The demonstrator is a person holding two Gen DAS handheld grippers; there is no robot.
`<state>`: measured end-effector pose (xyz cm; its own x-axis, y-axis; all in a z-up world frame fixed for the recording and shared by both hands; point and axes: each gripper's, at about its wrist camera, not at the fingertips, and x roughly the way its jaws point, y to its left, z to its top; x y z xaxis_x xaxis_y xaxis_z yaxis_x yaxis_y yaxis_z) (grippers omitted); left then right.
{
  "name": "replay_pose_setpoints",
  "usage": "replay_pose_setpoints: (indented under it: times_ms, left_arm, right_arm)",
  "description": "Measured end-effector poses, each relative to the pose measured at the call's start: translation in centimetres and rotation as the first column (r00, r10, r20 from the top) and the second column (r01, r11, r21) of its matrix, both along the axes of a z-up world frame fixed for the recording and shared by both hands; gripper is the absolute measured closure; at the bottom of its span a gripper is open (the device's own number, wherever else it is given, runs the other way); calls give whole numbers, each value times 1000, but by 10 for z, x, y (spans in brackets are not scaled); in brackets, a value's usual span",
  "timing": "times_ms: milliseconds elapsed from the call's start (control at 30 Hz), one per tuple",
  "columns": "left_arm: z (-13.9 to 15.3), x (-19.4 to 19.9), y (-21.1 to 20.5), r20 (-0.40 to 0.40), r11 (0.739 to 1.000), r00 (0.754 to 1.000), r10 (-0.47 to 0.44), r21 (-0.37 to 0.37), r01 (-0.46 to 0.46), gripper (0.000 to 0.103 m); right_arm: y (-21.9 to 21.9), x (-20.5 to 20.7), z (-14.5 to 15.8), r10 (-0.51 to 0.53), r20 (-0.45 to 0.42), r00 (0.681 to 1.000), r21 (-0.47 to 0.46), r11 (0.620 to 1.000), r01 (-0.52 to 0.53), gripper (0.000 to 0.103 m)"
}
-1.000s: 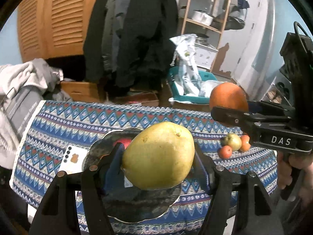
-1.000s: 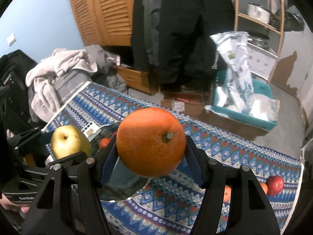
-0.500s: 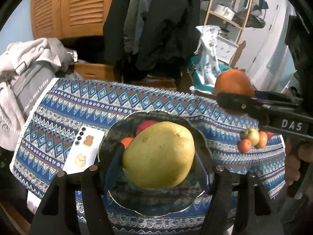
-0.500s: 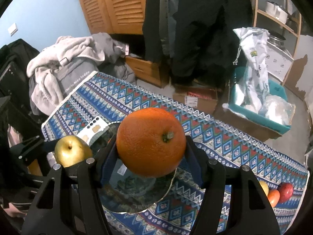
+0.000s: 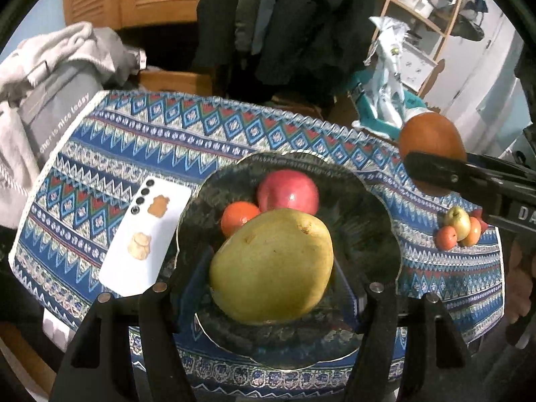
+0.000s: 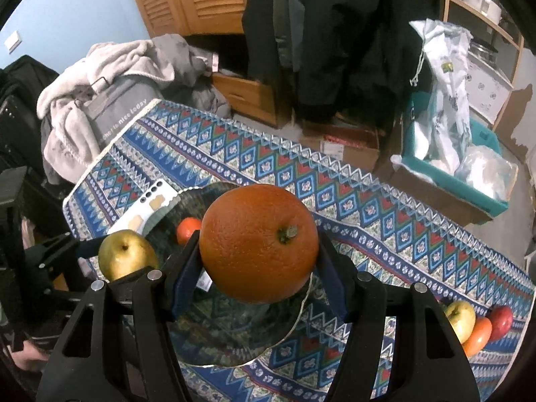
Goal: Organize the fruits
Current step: 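Carry the orange and pear over the glass bowl with both tools, then lower the orange and pear into the bowl and open both tools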
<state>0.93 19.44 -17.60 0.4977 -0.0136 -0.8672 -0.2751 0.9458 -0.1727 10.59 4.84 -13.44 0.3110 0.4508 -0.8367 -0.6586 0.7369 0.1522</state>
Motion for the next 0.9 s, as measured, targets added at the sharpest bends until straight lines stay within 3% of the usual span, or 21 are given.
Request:
replay_pose_setpoints:
  times_ms: [300,633,900]
  left_arm:
    - [-20,3,8,-60,999,998,33,5,-33,33]
    - [-57,9,20,-169,994,983,74,-62,-86,34]
    - [-57,14,12,-163,998,985,53,-29,-58,34]
  right_arm:
    - [7,2,-25,17,-42,999,-33,999,-18,38]
    - [15,1,-51,37,-97,995,-68,997,-43,38]
    - [20,-2,-70,60,-127,990,-100,992,-73,38]
